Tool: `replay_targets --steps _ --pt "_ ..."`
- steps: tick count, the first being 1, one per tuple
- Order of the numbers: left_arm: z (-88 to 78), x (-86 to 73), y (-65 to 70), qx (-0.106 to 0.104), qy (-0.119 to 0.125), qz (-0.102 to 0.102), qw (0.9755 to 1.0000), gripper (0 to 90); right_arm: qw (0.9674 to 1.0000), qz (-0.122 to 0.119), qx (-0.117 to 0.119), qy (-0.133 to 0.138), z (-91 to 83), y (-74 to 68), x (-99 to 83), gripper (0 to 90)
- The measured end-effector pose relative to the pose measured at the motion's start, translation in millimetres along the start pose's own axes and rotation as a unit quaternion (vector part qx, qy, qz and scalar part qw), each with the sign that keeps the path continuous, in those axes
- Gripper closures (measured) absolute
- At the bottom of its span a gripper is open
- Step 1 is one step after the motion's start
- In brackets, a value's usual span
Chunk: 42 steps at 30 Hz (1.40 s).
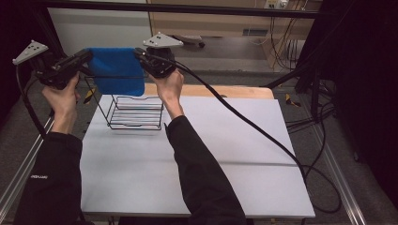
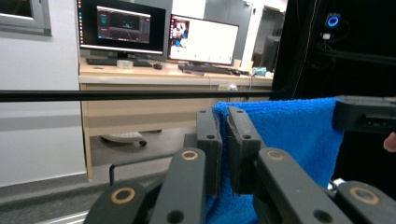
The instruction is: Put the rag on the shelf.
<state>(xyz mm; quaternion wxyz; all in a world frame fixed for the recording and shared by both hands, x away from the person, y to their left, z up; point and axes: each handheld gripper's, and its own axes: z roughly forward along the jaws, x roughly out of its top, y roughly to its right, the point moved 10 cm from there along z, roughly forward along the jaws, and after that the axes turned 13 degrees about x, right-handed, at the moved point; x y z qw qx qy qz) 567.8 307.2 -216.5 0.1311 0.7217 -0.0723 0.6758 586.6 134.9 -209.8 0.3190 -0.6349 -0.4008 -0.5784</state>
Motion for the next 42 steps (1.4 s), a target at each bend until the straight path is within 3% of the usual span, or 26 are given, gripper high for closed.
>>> replay_targets --steps 9,24,31,42 --pt "-6.9 -7.4 -0.2 -0.002 -0.003 0.009 1.0 83.7 0.9998 -0.007 0.017 -0.012 -4.0 -11.2 -5.1 86.3" --pt "-25.8 -26.8 0.7 -0.019 -0.024 0.012 0.9995 81.2 0.9967 -0.003 0.052 -0.062 -12.7 -32.7 -19.1 85.9" --pt "-28.5 -38.2 -2.8 -0.013 -0.049 0.009 0.9987 79.6 0.9943 -0.005 0.061 -0.087 -10.5 -39.1 -30.2 85.9" --pt "-41.1 -48.2 -7.6 -0.009 -0.086 0.02 0.996 75.4 0.9905 -0.01 0.07 -0.118 -5.5 -46.7 -46.6 85.7"
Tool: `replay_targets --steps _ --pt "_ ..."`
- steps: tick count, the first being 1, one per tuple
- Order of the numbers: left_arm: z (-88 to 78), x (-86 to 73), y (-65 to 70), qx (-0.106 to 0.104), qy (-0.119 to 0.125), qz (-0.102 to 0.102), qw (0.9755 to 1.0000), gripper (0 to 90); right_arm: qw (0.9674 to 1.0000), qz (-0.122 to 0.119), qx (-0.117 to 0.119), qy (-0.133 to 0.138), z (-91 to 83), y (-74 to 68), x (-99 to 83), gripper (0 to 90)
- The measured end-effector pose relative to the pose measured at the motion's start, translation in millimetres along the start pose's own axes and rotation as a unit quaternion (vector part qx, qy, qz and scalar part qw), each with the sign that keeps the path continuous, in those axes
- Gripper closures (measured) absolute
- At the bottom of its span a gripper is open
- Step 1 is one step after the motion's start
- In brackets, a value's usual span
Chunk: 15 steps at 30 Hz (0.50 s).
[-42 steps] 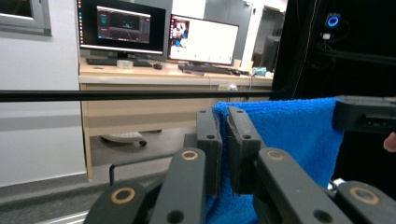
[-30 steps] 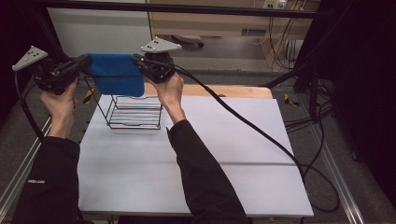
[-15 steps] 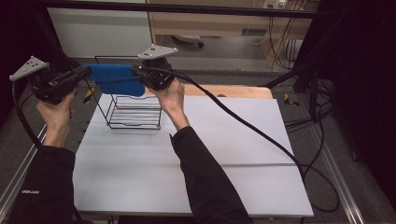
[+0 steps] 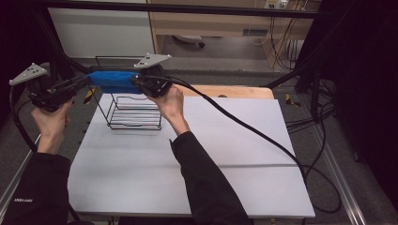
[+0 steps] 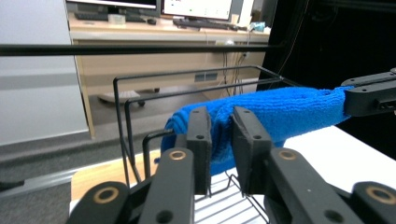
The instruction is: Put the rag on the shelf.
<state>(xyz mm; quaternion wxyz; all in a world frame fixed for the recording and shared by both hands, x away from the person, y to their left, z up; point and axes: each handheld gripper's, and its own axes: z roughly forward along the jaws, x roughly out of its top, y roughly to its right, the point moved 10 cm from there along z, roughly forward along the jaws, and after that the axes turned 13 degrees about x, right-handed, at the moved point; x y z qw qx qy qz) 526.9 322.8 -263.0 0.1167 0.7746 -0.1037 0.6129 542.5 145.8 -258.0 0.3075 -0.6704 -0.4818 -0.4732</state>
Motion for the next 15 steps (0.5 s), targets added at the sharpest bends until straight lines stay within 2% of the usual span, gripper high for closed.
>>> replay_targets --steps 2,5,7,11,15 --pt "-3.6 3.6 -1.3 0.003 0.0 -0.001 1.0 73.1 1.0 0.0 0.001 -0.004 1.1 0.1 -1.5 85.7" --pt "-11.8 17.7 -2.9 0.009 0.014 0.0 0.9999 71.3 1.0 0.001 0.002 -0.003 2.8 -0.8 -2.3 85.7" --pt "-14.2 24.7 -2.4 0.005 0.016 -0.008 0.9998 71.2 1.0 -0.001 0.002 -0.006 3.8 -1.0 -3.7 85.6" --pt "-8.8 25.0 1.0 -0.005 -0.009 -0.013 0.9999 74.9 0.9999 -0.003 0.0 -0.011 5.1 -1.7 -6.2 85.4" --pt "2.6 10.0 8.3 -0.009 -0.046 0.005 0.9989 83.6 0.9999 -0.007 0.0 -0.015 5.6 -2.6 -7.9 85.2"
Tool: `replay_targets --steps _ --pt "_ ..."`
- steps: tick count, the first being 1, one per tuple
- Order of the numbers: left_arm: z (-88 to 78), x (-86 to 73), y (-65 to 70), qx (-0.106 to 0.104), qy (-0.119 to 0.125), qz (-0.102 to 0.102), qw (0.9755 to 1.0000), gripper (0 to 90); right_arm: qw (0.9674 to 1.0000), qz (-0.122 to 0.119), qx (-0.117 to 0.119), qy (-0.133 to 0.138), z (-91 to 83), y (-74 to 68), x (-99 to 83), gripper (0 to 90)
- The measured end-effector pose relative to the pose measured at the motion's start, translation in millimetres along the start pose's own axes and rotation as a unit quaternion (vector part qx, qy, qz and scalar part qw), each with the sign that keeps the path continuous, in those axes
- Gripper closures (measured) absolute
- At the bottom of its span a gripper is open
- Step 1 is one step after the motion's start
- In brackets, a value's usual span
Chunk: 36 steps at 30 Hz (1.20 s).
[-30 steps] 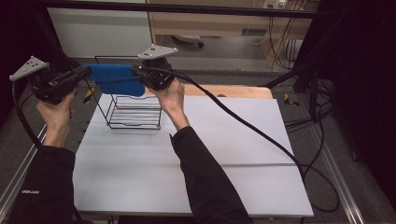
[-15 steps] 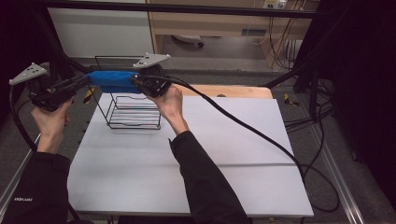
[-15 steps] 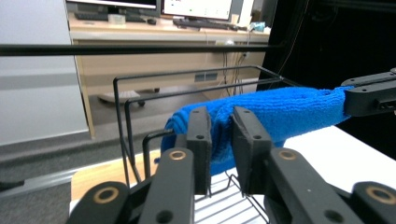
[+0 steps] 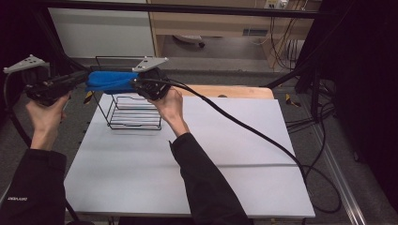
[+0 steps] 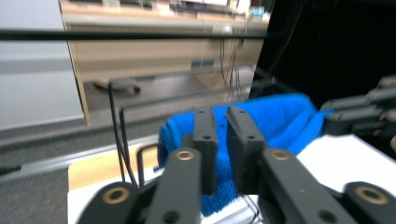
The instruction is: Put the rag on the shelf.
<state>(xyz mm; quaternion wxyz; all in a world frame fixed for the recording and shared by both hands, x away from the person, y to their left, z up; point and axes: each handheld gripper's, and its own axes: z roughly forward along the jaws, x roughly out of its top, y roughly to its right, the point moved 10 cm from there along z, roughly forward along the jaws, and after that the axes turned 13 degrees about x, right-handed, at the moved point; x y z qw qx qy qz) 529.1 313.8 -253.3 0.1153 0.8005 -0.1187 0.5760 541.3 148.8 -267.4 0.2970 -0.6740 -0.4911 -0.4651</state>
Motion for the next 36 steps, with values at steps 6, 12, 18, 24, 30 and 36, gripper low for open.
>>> replay_targets --steps 6,12,18,24,30,36 --pt "11.3 -18.2 5.3 0.017 -0.036 0.035 0.9986 89.1 1.0 0.0 0.002 -0.006 1.4 -0.2 -2.6 84.8" --pt "14.4 -25.2 7.0 0.011 -0.049 0.037 0.998 89.2 0.9999 0.0 0.003 -0.012 2.1 -0.8 -4.9 84.7" --pt "19.0 -33.8 7.0 0.011 -0.056 0.039 0.9976 89.2 0.9997 0.0 0.005 -0.023 3.4 -2.5 -8.7 84.8" --pt "24.0 -39.6 6.7 0.016 -0.063 0.042 0.997 89.3 0.9996 0.01 0.014 -0.023 3.8 -4.5 -9.3 76.5" --pt "30.7 -47.6 5.6 0.023 -0.071 0.043 0.9963 89.2 0.9994 0.023 0.027 -0.005 1.1 -8.8 -2.8 67.3" --pt "34.2 -53.0 6.2 0.022 -0.072 0.044 0.9962 89.3 0.9978 0.055 0.032 -0.017 9.5 -1.8 -19.3 89.4"
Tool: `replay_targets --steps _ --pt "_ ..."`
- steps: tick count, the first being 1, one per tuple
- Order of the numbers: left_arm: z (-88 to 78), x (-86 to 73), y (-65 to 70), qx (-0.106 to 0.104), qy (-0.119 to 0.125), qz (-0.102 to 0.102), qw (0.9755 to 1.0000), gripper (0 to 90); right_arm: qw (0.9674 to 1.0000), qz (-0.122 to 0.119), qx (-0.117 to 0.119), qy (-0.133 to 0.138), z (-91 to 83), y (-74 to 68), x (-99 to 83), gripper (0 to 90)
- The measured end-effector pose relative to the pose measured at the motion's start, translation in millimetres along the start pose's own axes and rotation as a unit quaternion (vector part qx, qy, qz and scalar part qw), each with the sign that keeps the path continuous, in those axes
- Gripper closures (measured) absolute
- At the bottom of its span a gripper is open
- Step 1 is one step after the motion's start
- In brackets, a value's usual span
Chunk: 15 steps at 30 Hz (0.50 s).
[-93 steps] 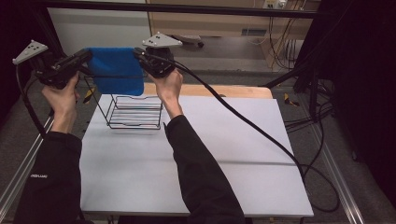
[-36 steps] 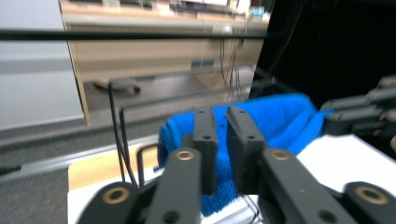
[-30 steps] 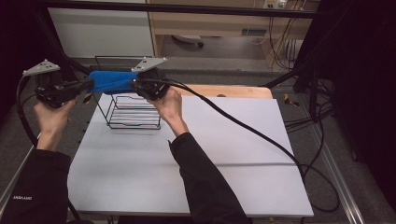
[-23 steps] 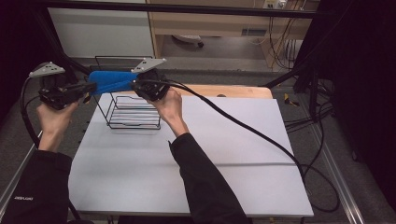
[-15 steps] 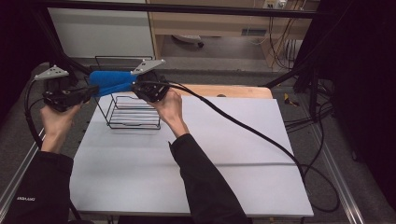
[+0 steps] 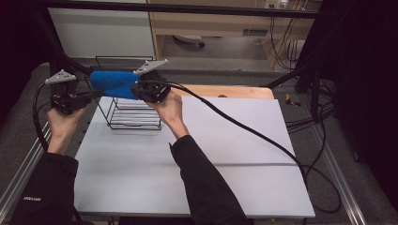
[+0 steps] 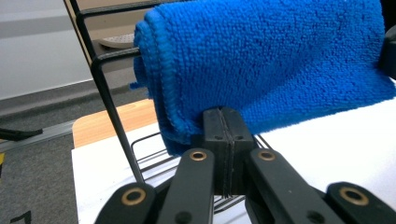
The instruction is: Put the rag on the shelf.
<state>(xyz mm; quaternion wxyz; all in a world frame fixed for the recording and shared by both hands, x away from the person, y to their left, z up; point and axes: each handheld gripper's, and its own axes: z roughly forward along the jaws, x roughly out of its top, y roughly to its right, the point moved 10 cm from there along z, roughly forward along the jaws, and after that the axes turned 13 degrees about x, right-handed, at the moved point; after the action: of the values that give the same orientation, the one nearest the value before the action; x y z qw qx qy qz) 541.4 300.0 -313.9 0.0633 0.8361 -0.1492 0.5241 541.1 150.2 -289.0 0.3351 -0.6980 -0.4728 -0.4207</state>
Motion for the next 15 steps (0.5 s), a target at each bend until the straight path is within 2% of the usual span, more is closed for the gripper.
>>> replay_targets --steps 4,8,10,15 --pt "3.4 -2.6 -0.2 -0.003 -0.002 -0.002 1.0 89.3 0.9995 0.03 -0.006 0.003 1.4 13.8 -14.5 90.0" --pt "6.3 -2.9 1.1 -0.006 0.0 -0.008 1.0 89.3 0.9994 0.033 -0.009 0.003 2.0 22.1 -25.3 90.0" --pt "6.2 -2.7 2.0 -0.008 0.001 -0.008 0.9999 89.2 0.9995 0.031 -0.008 0.005 1.8 22.5 -26.4 90.0" --pt "0.5 -3.0 3.6 -0.013 0.005 -0.009 0.9999 89.1 0.9997 0.016 0.004 0.018 -5.7 11.2 -20.3 86.5"
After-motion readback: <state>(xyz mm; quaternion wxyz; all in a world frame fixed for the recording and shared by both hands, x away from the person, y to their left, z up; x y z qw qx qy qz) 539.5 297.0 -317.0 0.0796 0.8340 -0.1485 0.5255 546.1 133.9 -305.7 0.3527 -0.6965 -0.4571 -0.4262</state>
